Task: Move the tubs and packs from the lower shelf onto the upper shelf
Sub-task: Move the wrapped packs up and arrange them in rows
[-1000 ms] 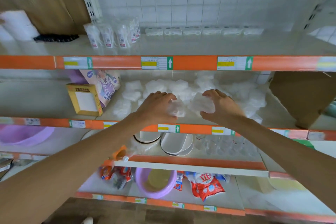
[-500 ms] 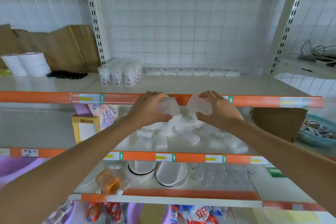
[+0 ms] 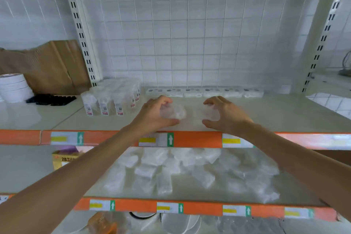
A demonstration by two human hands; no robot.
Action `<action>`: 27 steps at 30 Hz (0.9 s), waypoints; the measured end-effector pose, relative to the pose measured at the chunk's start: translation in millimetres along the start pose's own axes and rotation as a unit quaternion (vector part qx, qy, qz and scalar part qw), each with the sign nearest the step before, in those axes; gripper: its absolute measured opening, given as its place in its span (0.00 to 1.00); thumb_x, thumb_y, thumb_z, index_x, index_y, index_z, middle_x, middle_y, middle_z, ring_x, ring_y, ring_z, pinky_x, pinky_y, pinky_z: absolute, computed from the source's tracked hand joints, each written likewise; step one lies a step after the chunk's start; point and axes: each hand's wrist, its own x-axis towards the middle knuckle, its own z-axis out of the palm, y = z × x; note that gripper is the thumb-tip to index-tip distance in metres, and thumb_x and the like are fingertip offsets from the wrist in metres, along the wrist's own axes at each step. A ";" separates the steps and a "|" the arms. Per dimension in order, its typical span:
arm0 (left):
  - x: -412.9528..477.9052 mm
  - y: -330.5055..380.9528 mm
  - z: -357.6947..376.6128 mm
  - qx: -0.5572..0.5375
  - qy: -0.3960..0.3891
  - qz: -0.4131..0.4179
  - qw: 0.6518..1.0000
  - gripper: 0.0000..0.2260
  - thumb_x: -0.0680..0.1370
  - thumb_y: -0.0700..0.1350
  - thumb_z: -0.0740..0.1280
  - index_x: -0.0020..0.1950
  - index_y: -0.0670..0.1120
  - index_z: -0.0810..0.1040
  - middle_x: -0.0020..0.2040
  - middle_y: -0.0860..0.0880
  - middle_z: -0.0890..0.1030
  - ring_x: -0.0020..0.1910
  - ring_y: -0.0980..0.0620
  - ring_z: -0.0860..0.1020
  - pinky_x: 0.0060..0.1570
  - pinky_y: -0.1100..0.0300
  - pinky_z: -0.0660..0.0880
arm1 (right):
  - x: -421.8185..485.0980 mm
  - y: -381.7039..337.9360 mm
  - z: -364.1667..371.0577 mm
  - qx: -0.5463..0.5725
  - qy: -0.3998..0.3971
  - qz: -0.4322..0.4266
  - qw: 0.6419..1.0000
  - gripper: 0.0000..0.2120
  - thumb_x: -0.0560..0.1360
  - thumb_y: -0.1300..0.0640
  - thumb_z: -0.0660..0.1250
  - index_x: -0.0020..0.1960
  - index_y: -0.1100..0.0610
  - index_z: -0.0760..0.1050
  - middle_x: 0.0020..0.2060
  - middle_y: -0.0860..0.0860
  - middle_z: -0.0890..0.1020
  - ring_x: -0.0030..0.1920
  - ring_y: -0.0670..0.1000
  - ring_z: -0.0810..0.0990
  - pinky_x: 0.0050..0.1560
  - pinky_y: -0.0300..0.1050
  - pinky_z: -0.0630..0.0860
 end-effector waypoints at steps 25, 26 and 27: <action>156.8 -51.2 16.3 -0.051 -0.039 0.000 0.998 0.26 0.66 0.54 0.80 0.62 0.56 0.76 0.58 0.59 0.79 0.60 0.62 0.75 0.58 0.68 0.69 | 129.4 52.9 29.7 0.172 -0.100 -0.040 0.979 0.27 0.68 0.29 0.66 0.61 0.41 0.72 0.47 0.41 0.79 0.48 0.43 0.78 0.50 0.40 0.74; 159.4 -50.3 18.1 -0.054 -0.043 0.006 0.998 0.26 0.66 0.54 0.80 0.62 0.55 0.77 0.59 0.58 0.79 0.60 0.62 0.75 0.56 0.71 0.68 | 132.8 48.5 27.3 0.216 -0.054 -0.018 0.975 0.24 0.70 0.30 0.65 0.59 0.44 0.74 0.44 0.43 0.81 0.46 0.43 0.79 0.48 0.39 0.74; 161.7 -49.9 19.7 -0.054 -0.048 0.009 0.997 0.27 0.66 0.54 0.80 0.63 0.54 0.77 0.59 0.57 0.79 0.60 0.62 0.75 0.56 0.72 0.68 | 138.6 44.5 25.6 0.252 -0.023 0.011 0.967 0.21 0.72 0.34 0.64 0.58 0.46 0.75 0.44 0.44 0.82 0.45 0.44 0.80 0.47 0.39 0.73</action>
